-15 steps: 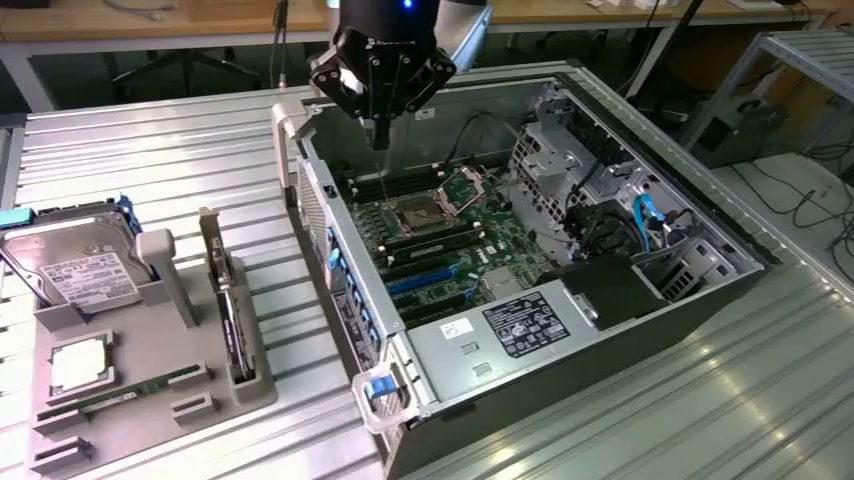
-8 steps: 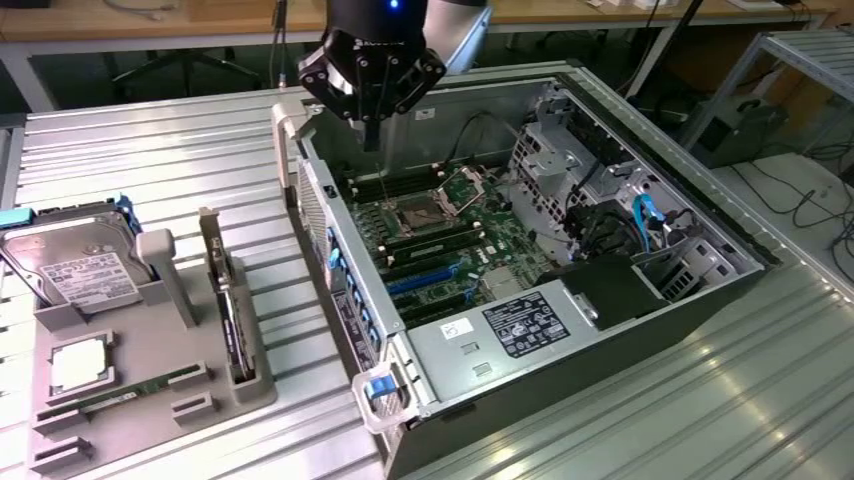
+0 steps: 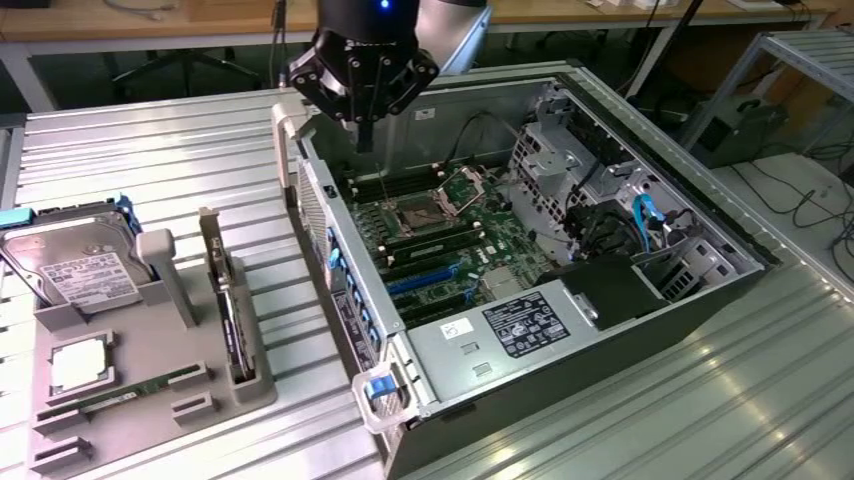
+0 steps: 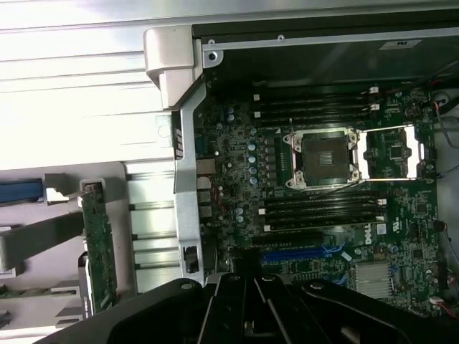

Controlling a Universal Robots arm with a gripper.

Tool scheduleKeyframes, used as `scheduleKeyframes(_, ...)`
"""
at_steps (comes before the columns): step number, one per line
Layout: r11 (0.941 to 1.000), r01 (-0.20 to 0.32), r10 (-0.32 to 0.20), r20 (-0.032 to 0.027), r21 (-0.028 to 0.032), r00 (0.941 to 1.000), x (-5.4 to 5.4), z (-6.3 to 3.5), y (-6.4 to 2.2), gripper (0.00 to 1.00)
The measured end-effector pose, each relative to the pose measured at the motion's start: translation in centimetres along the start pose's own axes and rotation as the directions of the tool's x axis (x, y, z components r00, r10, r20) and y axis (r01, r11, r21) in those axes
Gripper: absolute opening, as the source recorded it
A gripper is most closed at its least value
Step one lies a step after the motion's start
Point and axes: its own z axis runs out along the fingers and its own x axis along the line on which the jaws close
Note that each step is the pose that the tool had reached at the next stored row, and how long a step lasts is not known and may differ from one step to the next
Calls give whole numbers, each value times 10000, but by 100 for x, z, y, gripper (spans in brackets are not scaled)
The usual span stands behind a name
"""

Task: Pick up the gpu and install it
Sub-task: 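Reach for the gpu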

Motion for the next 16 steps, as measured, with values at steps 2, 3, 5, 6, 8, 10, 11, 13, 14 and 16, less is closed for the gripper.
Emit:
scheduleKeyframes(2,10000,0,0,0,1,10000,16,-1,-1,11)
scheduleKeyframes(3,10000,0,0,0,0,10000,25,-1,-2,11)
scheduleKeyframes(5,10000,0,0,0,0,10000,48,-1,-4,11)
scheduleKeyframes(6,10000,0,0,0,0,10000,59,-2,-5,11)
scheduleKeyframes(8,10000,1,-1,0,0,10000,80,-2,-6,11)
scheduleKeyframes(10,10000,1,-1,1,-1,10000,107,-3,-8,11)
scheduleKeyframes(11,10000,0,0,0,0,10000,115,-3,-9,11)
scheduleKeyframes(13,10000,1,-1,-1,0,10000,133,-4,-10,11)
scheduleKeyframes(14,10000,0,0,0,0,10000,141,-4,-11,11)
scheduleKeyframes(16,10000,1,-1,0,0,10000,156,-4,-12,11)
